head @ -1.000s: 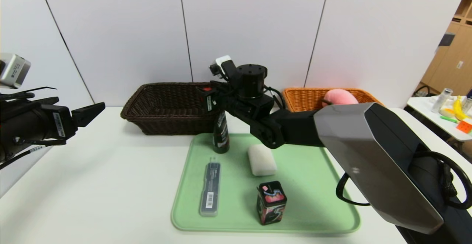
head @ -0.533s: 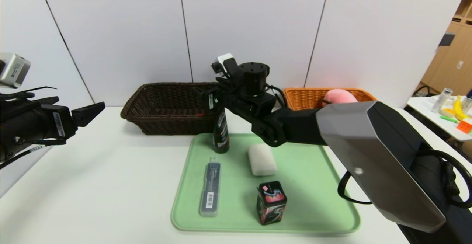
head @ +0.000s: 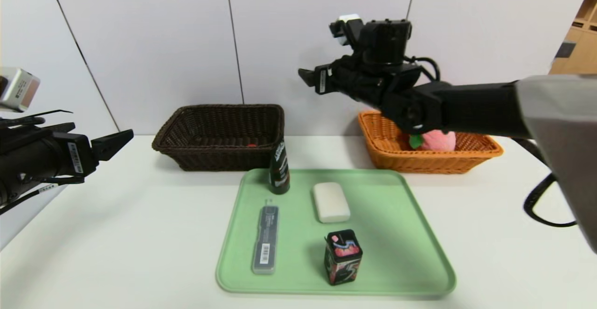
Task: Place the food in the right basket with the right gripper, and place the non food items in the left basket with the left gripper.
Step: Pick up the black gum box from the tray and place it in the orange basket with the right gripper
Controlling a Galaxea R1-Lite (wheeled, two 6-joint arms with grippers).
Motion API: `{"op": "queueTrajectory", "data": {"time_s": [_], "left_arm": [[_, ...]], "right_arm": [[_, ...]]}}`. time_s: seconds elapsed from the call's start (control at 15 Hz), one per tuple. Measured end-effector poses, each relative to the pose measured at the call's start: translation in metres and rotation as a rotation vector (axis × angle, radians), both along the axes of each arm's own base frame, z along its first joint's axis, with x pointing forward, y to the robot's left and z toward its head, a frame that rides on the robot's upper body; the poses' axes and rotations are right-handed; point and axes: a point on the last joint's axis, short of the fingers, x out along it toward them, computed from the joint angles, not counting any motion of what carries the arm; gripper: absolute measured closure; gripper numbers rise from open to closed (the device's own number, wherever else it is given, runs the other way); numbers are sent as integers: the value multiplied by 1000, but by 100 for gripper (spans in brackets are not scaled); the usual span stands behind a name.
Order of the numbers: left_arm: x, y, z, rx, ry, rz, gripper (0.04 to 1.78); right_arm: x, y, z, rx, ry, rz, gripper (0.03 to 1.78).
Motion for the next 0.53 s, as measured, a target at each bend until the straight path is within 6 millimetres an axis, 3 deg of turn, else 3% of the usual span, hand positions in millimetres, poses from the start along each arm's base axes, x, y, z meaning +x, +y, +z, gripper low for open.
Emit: {"op": "queueTrajectory", "data": {"time_s": [0.13,0.27,0.53], "left_arm": [[0,0,-1,-1,3,0,13],[-1,0,-3,-1,10,0,13],[-3,0,-14,-6,46,2,13]], "right_arm": [[-28,-25,17,-24,115,-52,19],[-69,-50,26,-46,258,-82,17],[-150,-92,4,-93,435,-75,14]]}}
